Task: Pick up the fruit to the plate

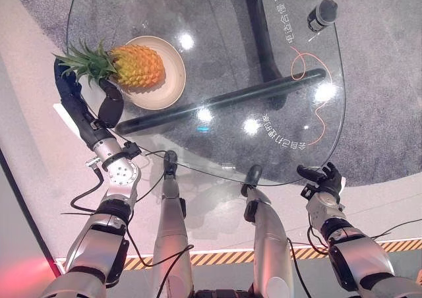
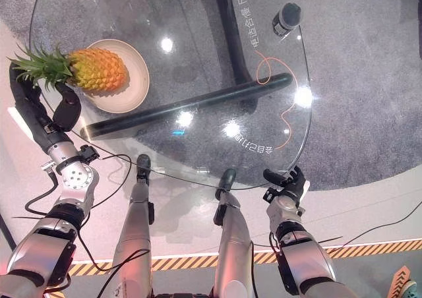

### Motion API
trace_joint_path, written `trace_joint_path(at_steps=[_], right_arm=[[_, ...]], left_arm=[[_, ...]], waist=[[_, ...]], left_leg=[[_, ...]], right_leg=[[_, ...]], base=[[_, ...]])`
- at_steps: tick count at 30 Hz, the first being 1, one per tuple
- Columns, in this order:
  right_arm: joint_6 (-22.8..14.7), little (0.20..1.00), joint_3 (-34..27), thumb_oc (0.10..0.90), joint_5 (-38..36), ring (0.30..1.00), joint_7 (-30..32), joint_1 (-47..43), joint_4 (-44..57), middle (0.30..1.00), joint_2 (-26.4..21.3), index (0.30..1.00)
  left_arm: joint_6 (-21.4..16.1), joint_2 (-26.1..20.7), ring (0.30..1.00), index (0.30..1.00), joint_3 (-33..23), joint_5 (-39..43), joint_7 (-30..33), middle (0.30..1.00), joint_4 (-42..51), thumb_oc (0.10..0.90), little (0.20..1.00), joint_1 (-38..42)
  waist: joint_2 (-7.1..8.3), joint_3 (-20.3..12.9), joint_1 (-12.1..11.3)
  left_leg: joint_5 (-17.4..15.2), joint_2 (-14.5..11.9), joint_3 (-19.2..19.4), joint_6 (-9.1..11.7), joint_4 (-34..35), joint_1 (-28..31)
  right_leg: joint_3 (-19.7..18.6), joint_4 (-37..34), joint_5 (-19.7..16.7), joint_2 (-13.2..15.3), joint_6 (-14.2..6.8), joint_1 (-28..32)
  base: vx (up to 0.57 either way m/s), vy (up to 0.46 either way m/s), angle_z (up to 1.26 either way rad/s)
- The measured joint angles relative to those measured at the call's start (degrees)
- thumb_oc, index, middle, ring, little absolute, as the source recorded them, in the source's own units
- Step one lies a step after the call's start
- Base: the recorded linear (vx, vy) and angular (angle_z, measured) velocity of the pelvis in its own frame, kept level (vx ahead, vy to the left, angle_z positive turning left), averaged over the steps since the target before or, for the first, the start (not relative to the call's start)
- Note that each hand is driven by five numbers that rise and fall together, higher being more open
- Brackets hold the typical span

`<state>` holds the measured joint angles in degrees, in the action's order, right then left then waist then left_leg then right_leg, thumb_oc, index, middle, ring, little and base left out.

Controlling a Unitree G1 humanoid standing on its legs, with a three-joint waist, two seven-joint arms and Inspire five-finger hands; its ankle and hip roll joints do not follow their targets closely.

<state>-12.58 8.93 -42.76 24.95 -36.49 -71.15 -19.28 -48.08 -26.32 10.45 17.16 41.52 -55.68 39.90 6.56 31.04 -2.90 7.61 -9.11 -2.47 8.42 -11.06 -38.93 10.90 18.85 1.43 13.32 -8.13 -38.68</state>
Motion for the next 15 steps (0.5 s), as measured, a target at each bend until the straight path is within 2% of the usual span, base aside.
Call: trace_joint_path(at_steps=[15], right_arm=[[0.22,0.900,-1.44,0.800,0.04,0.900,0.00,-0.04,0.02,0.900,0.04,0.900]], left_arm=[[-1.54,0.23,0.900,0.900,2.52,-2.05,-1.19,0.900,3.59,0.800,0.900,0.21]], waist=[[-0.03,0.02,0.05]], left_leg=[[-0.15,0.63,0.22,-0.22,0.05,0.05]], right_leg=[[-0.10,-0.03,-0.10,0.62,-0.06,0.00]], base=[[0.00,0.000,0.00]])
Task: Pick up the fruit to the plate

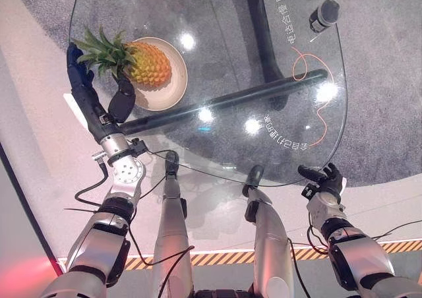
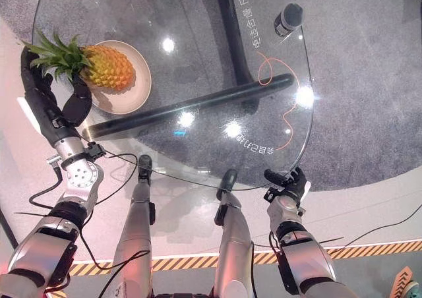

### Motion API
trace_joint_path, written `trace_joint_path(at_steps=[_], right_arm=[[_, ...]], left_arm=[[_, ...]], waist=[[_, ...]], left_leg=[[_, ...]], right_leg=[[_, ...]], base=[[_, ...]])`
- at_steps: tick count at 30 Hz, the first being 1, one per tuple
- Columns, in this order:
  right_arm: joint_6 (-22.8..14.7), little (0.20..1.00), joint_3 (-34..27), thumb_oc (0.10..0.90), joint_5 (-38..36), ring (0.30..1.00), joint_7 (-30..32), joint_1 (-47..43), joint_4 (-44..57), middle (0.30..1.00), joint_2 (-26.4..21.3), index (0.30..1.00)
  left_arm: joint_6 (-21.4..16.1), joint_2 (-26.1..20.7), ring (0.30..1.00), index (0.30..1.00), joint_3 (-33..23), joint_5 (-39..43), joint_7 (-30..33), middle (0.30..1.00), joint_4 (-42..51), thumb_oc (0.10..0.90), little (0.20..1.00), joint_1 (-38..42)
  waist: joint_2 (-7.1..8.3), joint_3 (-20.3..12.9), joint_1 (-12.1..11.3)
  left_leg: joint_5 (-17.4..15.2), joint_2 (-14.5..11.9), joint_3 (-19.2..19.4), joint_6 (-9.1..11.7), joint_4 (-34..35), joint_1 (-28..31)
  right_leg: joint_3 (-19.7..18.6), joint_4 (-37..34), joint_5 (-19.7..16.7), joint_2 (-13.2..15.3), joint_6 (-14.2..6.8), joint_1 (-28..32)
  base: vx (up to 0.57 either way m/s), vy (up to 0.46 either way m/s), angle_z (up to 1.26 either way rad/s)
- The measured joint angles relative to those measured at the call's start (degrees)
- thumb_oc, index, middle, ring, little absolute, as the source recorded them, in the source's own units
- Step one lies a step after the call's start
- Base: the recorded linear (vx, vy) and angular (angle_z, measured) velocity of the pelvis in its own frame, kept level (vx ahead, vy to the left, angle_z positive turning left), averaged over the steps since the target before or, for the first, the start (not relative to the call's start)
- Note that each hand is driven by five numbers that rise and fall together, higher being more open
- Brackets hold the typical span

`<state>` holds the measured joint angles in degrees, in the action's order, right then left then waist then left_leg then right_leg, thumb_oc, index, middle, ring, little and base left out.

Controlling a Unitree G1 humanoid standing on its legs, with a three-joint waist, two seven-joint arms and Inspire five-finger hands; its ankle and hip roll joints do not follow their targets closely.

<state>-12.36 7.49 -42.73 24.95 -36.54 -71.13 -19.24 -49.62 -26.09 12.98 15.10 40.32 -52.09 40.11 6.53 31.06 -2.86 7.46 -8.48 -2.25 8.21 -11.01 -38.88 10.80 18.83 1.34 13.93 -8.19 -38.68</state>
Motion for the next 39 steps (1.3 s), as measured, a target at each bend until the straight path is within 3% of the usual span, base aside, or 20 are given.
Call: trace_joint_path(at_steps=[13,39], right_arm=[[0.01,0.900,-0.32,0.800,0.02,0.900,0.01,0.01,-0.02,0.900,0.00,0.900],[-0.40,0.900,-0.96,0.800,0.03,0.900,0.05,0.54,-0.02,0.900,-0.01,0.900]], left_arm=[[-0.98,0.13,0.900,0.900,3.19,-3.14,-0.64,0.900,2.77,0.800,0.900,0.19],[-0.96,1.00,0.900,0.900,3.38,-3.59,-1.46,0.900,3.81,0.800,0.900,-3.99]], waist=[[-0.21,0.01,0.04],[-0.94,-0.04,-0.13]], left_leg=[[-0.09,0.07,0.14,-0.09,0.04,-0.09],[-0.11,0.39,0.03,-0.10,-0.05,-0.10]], right_leg=[[-0.05,-0.01,0.09,0.10,-0.03,-0.16],[-0.04,1.37,1.00,0.67,-0.51,-0.61]], base=[[0.01,0.001,0.00],[0.00,-0.001,0.00]])
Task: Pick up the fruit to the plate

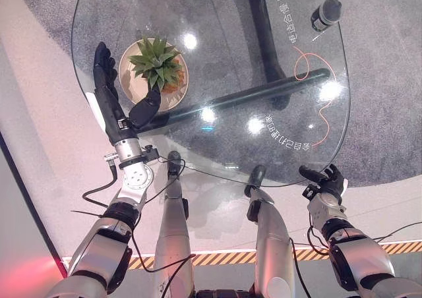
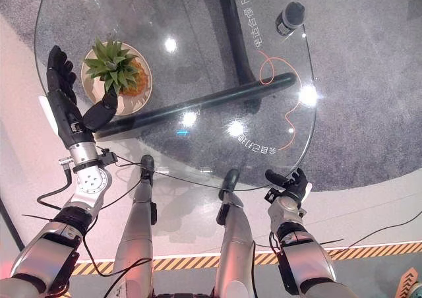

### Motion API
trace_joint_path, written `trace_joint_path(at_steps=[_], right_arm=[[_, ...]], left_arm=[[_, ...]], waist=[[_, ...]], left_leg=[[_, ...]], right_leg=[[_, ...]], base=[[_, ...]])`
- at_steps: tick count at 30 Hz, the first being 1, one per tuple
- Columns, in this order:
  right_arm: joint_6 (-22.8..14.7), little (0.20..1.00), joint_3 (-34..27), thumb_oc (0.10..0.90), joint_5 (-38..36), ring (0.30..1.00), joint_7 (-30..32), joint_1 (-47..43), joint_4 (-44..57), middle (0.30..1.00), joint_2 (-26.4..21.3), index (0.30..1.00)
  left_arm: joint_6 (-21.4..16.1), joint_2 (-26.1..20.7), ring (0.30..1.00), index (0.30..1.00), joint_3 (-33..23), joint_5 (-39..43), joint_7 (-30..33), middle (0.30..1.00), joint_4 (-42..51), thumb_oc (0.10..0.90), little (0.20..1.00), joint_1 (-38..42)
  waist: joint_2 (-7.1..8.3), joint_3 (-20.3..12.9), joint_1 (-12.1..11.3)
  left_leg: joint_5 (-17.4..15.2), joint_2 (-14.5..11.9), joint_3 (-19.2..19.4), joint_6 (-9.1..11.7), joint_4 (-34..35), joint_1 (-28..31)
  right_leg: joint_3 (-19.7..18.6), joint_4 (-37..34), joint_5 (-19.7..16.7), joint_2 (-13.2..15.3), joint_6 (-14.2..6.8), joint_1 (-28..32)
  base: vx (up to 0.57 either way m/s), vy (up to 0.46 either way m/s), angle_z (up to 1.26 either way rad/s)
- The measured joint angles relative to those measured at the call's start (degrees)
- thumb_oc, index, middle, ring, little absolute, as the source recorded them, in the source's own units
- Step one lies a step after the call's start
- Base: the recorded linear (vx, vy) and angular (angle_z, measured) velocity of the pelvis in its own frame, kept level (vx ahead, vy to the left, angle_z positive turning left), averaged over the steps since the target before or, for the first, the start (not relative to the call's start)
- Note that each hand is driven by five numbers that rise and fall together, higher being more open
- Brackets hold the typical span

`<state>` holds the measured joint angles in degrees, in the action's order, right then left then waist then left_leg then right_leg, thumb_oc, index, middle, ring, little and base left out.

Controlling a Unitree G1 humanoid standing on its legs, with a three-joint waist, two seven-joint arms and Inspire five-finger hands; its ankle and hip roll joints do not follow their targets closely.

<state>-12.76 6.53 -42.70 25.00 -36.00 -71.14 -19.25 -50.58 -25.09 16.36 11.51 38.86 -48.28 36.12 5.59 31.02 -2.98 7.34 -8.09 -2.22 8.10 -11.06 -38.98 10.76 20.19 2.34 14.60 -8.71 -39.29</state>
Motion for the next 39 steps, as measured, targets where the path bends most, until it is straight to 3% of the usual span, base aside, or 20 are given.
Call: trace_joint_path(at_steps=[9,39], right_arm=[[-0.51,0.900,-1.26,0.800,0.00,0.900,0.00,0.96,-0.03,0.900,-0.75,0.900],[-0.59,0.900,-2.10,0.800,0.00,0.900,-0.01,0.97,0.00,0.900,-1.12,0.900]], left_arm=[[0.01,0.28,0.900,0.900,0.05,-1.13,-0.94,0.900,-0.02,0.800,0.900,-3.21],[0.38,0.45,0.900,0.900,0.91,-0.92,-2.29,0.900,-0.06,0.800,0.900,-4.54]], waist=[[-1.22,-0.03,-0.08],[-1.74,-0.04,-0.12]], left_leg=[[-0.02,0.55,-0.10,-0.07,-0.05,0.04],[-0.03,0.64,-0.07,-0.09,-0.01,0.20]], right_leg=[[0.03,0.52,0.29,0.62,-0.04,-0.02],[-0.05,0.61,0.21,0.71,0.03,0.00]], base=[[0.00,0.008,0.02],[0.00,0.002,0.00]])
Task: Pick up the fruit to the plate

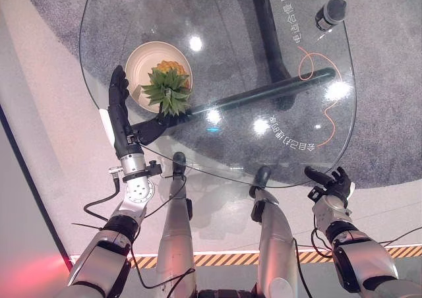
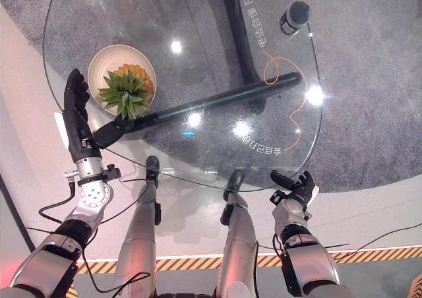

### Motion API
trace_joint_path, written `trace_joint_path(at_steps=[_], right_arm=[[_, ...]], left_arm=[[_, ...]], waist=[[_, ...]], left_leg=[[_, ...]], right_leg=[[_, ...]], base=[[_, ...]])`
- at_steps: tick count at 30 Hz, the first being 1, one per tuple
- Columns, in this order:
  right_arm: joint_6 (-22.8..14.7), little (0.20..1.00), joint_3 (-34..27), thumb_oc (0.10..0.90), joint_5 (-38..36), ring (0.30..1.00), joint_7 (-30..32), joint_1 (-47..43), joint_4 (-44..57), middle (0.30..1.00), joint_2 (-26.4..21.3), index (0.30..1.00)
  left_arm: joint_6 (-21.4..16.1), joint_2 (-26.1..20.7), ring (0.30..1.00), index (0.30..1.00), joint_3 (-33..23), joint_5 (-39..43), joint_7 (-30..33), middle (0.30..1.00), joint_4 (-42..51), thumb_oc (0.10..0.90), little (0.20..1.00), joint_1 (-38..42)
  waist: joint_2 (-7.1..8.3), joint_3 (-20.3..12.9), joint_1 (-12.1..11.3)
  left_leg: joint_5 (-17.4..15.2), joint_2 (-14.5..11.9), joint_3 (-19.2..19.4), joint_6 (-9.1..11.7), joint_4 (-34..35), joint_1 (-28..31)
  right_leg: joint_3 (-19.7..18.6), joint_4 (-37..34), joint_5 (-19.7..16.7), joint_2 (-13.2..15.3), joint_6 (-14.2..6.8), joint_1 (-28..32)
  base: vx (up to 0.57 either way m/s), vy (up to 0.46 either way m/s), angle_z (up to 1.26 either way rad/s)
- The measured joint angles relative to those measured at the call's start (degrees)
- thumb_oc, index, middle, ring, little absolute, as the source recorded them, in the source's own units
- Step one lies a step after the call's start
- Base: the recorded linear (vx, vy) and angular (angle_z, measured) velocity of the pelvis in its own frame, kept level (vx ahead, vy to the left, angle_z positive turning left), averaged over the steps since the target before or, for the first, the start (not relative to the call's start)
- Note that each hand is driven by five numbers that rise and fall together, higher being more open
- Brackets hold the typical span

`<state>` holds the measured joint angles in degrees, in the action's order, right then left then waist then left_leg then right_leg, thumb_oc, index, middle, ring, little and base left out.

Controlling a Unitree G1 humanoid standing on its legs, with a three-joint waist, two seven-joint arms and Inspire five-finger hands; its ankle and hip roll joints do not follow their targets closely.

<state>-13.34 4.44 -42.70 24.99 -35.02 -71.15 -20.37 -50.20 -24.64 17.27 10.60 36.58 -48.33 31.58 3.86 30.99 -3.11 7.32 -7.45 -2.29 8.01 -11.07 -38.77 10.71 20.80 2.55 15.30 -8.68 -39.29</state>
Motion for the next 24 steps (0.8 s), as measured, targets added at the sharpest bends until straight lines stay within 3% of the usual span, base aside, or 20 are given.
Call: trace_joint_path(at_steps=[24], right_arm=[[0.18,0.900,-0.80,0.800,0.06,0.900,-0.09,0.82,0.30,0.900,-0.06,0.900]], left_arm=[[0.00,0.03,0.900,0.900,-3.96,11.02,-3.74,0.900,4.63,0.800,0.900,-0.06]], waist=[[-0.52,-0.01,0.01]], left_leg=[[-0.01,0.17,-0.02,0.01,0.10,0.67]], right_leg=[[-0.04,1.96,1.34,0.45,-0.06,-0.09]], base=[[0.00,0.000,0.00]])
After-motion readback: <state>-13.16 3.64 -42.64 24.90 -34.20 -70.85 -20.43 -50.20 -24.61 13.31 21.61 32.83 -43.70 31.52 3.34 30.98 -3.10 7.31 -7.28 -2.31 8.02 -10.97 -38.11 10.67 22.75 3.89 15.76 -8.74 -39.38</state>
